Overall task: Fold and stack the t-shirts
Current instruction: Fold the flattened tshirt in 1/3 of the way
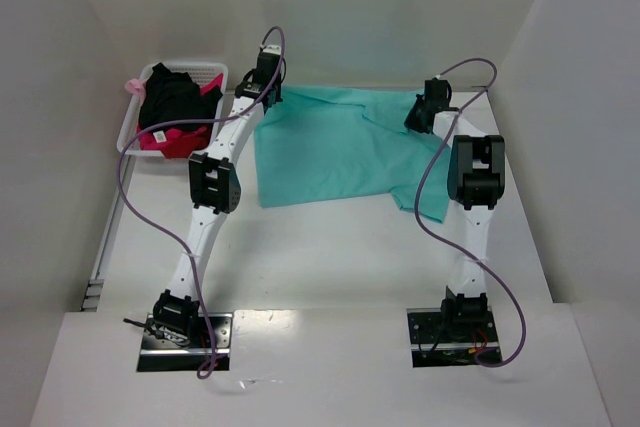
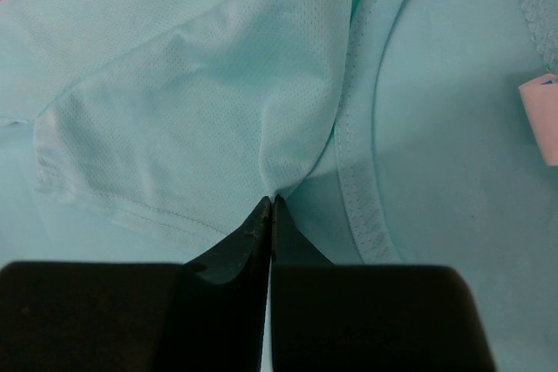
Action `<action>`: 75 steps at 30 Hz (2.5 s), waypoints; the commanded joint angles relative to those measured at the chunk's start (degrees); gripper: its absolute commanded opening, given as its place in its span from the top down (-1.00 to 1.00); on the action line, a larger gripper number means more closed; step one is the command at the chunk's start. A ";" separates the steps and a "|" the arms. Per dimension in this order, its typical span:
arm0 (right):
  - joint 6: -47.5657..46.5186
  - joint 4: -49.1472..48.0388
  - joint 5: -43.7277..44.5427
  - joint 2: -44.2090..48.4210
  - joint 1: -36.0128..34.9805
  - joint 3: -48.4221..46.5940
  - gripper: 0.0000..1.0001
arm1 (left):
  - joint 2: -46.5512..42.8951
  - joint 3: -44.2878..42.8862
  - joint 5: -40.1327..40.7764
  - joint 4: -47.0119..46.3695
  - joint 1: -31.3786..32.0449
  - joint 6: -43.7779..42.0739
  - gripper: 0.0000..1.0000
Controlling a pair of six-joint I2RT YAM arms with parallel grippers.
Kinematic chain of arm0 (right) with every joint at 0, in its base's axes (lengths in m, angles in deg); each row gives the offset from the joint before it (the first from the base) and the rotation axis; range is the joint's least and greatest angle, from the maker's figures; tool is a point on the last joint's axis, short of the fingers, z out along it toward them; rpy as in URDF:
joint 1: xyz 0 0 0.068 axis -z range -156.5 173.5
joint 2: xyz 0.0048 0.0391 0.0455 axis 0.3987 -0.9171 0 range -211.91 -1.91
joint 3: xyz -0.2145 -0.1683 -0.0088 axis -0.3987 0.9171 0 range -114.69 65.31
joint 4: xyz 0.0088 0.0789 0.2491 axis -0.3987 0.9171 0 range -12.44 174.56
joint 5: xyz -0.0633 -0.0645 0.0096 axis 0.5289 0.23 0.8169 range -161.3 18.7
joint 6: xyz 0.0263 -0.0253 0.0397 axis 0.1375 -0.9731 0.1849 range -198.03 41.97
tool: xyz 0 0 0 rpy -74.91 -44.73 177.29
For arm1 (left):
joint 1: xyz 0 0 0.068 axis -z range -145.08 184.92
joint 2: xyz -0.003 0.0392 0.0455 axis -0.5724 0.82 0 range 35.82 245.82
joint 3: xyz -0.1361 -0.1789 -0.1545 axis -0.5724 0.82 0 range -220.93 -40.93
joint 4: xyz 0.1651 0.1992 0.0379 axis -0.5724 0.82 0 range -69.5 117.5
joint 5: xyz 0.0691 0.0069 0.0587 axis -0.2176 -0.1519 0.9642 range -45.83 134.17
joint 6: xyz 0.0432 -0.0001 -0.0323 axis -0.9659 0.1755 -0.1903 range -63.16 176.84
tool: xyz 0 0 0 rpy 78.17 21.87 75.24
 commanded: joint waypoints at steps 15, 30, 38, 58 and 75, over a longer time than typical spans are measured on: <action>-2.93 4.31 2.79 17.24 1.92 -4.49 0.99 | -18.72 21.41 0.08 -3.28 -0.26 0.32 1.00; -3.46 5.36 2.17 18.47 2.98 -5.46 0.99 | -10.91 13.44 1.22 -2.59 -3.43 4.81 1.00; -2.67 6.42 -0.46 16.01 5.70 -8.53 0.99 | -5.28 1.56 -0.27 -1.97 -5.27 4.10 1.00; -4.96 5.28 -2.75 16.45 5.70 -2.04 0.99 | -14.66 22.55 -3.35 -1.78 -1.84 -0.11 1.00; -4.43 4.48 -2.84 23.21 5.70 12.11 0.99 | -27.60 48.49 -4.31 -8.04 -0.61 0.24 1.00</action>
